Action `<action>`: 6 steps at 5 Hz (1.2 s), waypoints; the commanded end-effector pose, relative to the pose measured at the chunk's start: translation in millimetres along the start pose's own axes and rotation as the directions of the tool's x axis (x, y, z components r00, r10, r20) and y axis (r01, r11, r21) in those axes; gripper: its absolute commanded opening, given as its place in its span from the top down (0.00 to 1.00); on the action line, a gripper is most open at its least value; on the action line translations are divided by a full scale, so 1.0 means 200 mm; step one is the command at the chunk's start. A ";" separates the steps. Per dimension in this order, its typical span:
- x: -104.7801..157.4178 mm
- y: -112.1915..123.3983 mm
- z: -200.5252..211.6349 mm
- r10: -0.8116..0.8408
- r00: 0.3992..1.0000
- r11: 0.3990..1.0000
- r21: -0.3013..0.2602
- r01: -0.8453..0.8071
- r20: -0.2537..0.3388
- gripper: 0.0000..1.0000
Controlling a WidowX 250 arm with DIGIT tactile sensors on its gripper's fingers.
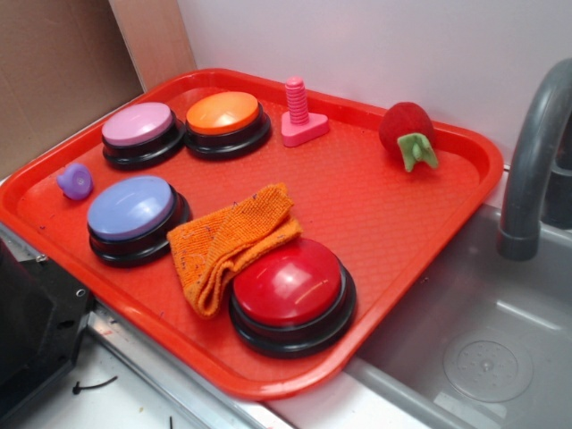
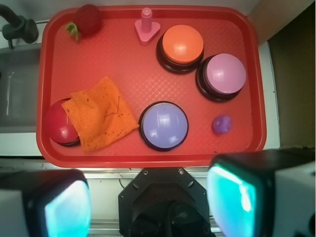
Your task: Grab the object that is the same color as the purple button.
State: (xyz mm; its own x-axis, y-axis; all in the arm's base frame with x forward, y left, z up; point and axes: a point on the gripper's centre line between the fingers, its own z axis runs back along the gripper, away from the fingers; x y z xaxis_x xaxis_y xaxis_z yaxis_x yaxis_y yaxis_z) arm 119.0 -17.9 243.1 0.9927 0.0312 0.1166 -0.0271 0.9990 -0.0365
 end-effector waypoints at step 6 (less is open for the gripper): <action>-0.07 0.50 -0.53 0.656 0.746 0.754 -0.115 -0.646 0.110 0.00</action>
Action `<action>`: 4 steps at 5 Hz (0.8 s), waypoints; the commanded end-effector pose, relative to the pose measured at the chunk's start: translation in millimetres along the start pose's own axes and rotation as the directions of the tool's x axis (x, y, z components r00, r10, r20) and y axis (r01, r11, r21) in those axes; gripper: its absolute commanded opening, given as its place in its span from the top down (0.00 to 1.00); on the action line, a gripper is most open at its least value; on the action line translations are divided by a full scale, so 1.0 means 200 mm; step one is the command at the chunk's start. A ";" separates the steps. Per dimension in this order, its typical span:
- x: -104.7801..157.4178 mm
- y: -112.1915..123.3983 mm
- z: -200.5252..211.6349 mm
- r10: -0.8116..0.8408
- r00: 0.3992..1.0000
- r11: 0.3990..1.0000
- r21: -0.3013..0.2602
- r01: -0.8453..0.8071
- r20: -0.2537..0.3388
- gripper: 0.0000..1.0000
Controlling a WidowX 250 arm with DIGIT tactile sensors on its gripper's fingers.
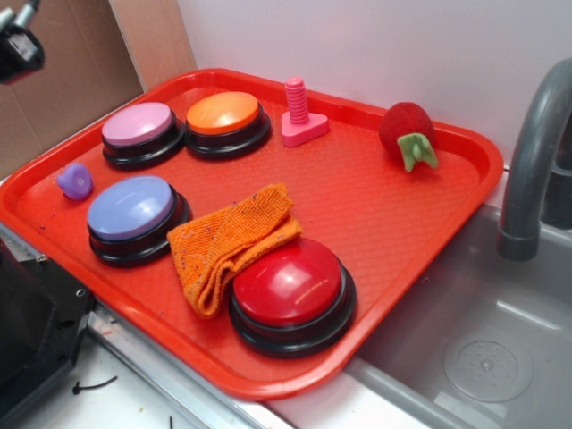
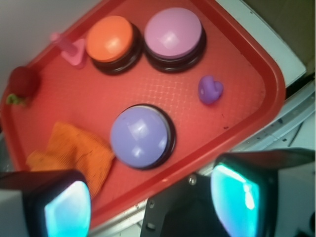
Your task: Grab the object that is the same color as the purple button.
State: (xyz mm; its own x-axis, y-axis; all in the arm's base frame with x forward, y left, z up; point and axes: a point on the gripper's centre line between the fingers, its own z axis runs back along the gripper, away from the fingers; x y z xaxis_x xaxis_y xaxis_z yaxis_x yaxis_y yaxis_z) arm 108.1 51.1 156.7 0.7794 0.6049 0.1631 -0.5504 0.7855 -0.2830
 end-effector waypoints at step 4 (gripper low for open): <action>0.22 0.30 -0.34 0.174 0.979 0.954 0.230 -0.195 0.110 0.00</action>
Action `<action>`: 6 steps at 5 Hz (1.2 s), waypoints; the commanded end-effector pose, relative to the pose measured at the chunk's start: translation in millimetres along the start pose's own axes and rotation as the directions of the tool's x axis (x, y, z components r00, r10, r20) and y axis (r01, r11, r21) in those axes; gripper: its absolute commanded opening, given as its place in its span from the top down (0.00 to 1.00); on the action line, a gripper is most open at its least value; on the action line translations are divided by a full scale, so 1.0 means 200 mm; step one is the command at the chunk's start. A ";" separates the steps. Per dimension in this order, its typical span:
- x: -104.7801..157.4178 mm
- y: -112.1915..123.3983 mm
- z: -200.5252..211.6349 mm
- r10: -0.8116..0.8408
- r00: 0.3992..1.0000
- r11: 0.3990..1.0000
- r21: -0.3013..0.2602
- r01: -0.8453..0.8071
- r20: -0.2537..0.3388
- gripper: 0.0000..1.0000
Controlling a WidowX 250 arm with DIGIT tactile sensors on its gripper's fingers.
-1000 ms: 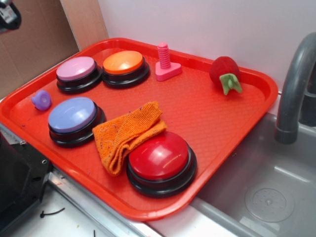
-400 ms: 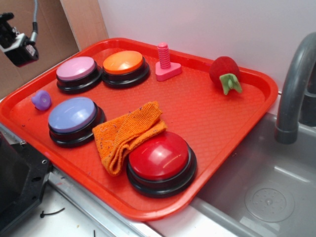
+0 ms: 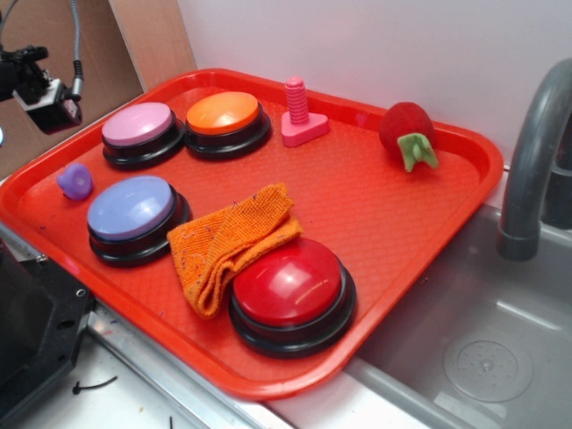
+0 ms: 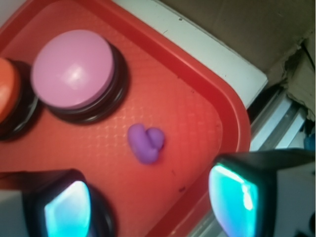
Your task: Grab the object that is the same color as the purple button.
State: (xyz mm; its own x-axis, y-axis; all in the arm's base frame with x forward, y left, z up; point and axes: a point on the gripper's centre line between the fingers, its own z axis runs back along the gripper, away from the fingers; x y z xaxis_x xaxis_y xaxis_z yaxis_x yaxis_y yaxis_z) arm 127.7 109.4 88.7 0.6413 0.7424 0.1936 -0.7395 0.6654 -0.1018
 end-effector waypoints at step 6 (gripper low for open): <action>0.04 -0.02 -0.38 -0.043 0.999 0.995 0.088 0.044 -0.007 1.00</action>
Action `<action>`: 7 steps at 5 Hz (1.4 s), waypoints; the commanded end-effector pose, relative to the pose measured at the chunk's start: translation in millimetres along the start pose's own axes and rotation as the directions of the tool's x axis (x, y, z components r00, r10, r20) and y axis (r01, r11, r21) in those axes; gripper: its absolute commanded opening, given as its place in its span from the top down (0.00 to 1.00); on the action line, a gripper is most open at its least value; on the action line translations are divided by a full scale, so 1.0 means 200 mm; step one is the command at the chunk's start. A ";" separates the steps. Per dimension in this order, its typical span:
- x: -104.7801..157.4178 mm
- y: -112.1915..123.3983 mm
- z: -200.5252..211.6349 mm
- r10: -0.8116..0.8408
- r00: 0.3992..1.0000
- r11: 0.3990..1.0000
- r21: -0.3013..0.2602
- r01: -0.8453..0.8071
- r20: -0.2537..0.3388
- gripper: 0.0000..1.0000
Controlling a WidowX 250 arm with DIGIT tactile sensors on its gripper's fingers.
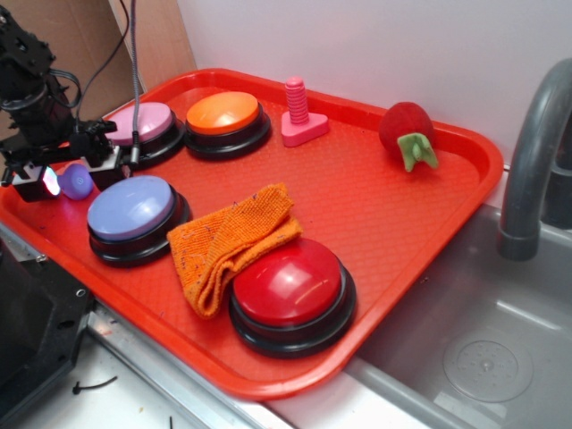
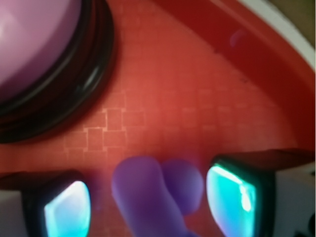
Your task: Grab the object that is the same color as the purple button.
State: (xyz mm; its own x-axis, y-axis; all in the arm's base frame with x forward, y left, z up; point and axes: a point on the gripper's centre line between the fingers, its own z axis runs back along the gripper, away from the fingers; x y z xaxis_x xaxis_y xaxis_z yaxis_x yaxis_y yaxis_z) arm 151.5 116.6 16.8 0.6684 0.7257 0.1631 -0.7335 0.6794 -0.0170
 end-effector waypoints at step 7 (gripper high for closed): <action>-0.06 -0.72 0.98 -0.388 0.912 0.895 -0.292 0.338 -0.132 1.00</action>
State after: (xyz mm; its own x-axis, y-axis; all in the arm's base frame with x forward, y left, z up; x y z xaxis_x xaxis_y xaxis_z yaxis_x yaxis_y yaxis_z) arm 228.7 -15.2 197.2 0.9072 0.4205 -0.0128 -0.4117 0.8810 -0.2331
